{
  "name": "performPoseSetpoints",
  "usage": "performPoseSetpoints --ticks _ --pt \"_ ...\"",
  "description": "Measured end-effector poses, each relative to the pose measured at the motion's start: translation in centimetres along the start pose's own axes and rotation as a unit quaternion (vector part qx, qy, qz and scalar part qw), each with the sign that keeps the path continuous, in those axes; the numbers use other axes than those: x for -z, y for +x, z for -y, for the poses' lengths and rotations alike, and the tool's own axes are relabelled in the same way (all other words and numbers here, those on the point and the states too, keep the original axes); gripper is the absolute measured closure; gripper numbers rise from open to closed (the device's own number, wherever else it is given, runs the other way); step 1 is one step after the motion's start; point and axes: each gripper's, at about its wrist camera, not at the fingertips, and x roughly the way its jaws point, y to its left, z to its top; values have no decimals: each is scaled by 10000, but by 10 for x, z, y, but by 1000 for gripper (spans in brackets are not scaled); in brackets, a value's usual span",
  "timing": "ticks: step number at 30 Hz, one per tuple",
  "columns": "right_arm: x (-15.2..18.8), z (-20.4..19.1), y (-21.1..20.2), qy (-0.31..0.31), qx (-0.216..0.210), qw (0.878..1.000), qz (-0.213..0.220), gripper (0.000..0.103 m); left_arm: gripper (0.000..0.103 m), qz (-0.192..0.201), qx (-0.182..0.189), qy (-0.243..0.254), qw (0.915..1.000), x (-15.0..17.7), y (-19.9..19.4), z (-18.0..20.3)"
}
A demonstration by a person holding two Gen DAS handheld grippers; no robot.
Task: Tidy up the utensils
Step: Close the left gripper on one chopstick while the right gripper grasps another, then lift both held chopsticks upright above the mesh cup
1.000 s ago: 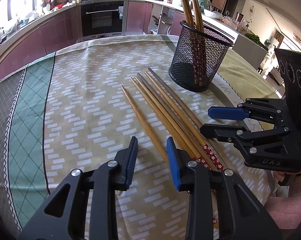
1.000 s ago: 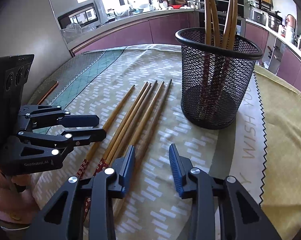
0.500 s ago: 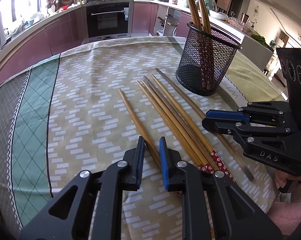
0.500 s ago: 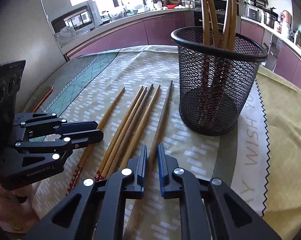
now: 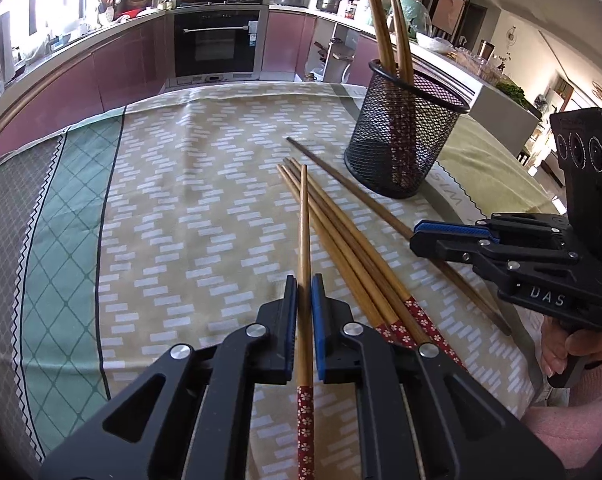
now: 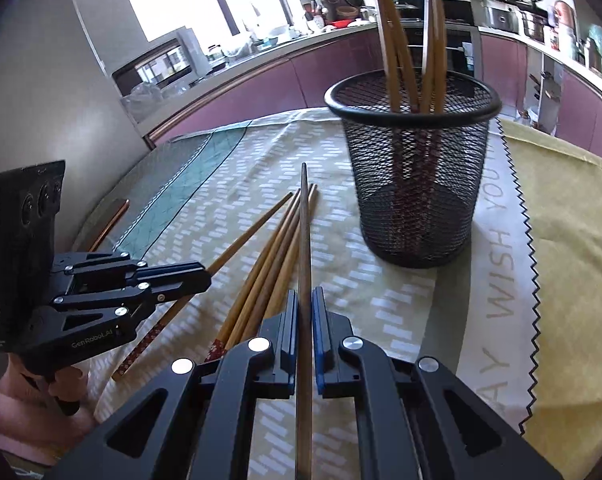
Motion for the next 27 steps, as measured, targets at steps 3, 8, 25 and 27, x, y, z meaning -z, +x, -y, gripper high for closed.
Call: performPoseSetpoints --ticks 3,8,25,27 --pt "0 -5 7 -122 -10 9998 -159 97 95 -57 24 88 9999 1 4 3" --pt "-1 -7 10 -249 39 9993 -269 97 95 -124 47 139 9998 1 8 3" --pt "-26 -5 35 -255 70 9990 -367 96 89 -273 26 418 9987 -16 23 8" --pt "-26 -3 33 -217 77 9992 -311 96 95 -263 -57 357 9990 -17 24 9"
